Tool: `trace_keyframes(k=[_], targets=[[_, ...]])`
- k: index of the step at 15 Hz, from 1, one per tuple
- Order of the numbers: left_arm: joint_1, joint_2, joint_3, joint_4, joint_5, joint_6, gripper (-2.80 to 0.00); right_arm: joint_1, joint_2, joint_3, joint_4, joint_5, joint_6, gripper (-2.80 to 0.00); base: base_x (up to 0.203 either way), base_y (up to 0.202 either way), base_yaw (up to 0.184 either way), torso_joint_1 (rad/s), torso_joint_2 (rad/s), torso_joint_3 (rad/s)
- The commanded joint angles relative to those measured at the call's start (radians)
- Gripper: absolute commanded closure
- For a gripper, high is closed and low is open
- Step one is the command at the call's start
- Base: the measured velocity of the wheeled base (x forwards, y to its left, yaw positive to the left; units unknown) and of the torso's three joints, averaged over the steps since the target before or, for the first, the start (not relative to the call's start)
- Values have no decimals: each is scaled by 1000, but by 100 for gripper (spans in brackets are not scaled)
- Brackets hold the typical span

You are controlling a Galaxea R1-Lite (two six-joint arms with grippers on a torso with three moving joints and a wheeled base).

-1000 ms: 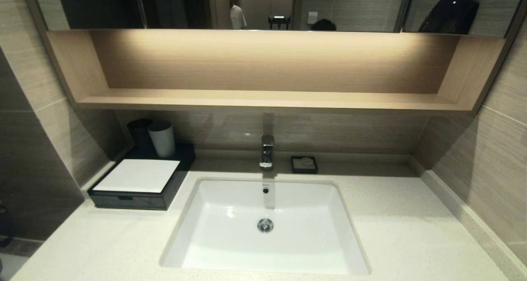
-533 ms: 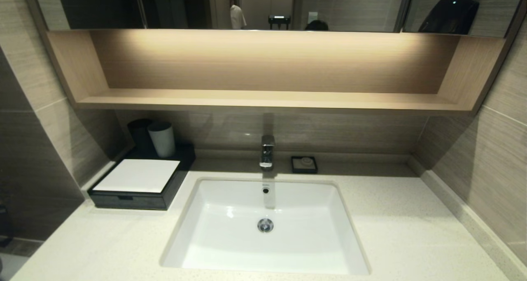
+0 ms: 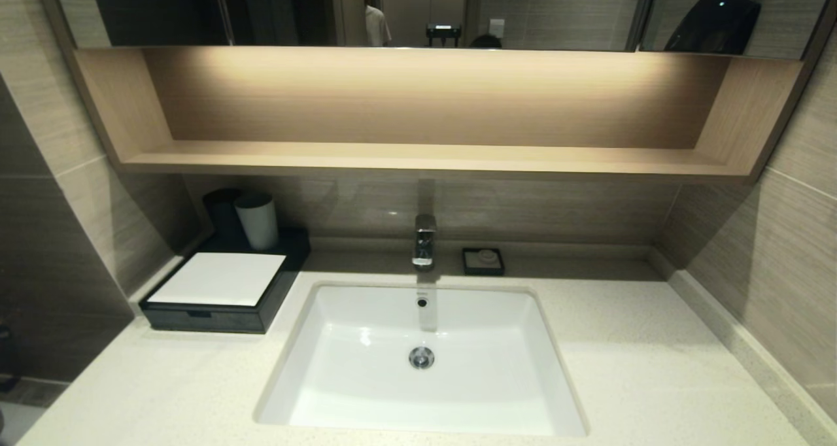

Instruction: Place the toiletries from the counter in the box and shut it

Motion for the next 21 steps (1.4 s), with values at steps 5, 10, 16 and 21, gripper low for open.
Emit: trace_keyframes(k=[5, 10, 16, 21], targets=[[0, -2, 0, -3, -3, 2, 0, 0, -2, 0, 0, 0, 0, 0, 0, 0, 0, 0, 0, 0], [0, -2, 0, -3, -3, -7, 0, 0, 0, 0, 0, 0, 0, 0, 0, 0, 0, 0, 0, 0], [0, -2, 0, -3, -3, -7, 0, 0, -2, 0, 0, 0, 0, 0, 0, 0, 0, 0, 0, 0], [0, -2, 0, -3, -3, -7, 0, 1, -2, 0, 2, 1, -6, 0, 0, 0, 0, 0, 0, 0]])
